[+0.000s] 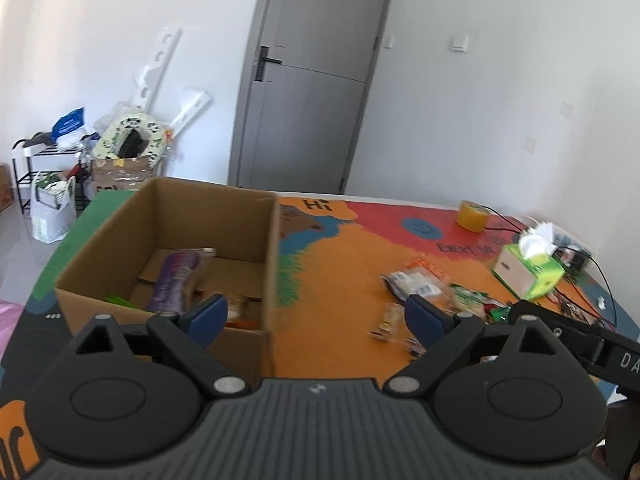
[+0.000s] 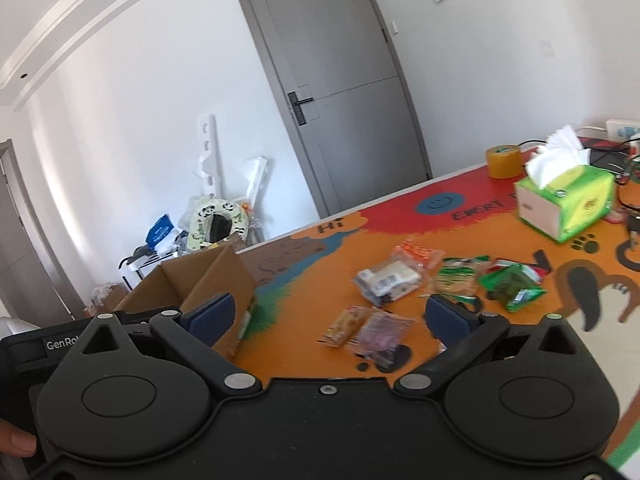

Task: Organize snacks
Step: 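Move both tools back over the remaining snacks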

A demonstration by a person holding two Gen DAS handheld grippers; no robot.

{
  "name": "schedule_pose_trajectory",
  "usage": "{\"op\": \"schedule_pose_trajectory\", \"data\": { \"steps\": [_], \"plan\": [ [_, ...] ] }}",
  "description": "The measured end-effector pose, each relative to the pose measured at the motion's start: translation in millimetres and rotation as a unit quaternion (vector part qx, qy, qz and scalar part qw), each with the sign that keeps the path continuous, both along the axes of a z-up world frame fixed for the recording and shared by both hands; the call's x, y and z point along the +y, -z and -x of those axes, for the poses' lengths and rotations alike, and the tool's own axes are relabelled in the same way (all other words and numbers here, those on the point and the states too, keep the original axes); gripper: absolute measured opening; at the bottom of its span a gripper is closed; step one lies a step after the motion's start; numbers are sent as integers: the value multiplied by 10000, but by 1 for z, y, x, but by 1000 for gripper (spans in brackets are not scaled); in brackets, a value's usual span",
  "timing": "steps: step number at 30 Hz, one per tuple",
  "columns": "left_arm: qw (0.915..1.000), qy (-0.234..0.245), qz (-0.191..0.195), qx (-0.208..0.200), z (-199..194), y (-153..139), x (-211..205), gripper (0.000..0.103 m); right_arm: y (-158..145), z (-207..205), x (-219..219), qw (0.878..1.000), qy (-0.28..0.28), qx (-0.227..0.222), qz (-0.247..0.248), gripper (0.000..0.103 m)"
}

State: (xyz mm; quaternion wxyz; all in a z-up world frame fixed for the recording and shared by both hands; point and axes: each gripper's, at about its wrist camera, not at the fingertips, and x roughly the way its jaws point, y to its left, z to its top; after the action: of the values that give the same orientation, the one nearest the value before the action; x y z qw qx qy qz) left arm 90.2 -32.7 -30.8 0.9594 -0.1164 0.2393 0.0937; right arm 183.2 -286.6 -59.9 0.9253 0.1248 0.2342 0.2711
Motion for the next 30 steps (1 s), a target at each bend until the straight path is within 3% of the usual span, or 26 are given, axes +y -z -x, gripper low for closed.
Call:
{"op": "schedule_pose_trajectory", "data": {
  "steps": [17,30],
  "plan": [
    [9985,530,-77,129,-13,13,-42,95,14,3,-49,9995,291,-1,103,103],
    [9964,771,3,360,-32,37,-59,94,41,-11,-74,9984,407,363,154,103]
  ]
}}
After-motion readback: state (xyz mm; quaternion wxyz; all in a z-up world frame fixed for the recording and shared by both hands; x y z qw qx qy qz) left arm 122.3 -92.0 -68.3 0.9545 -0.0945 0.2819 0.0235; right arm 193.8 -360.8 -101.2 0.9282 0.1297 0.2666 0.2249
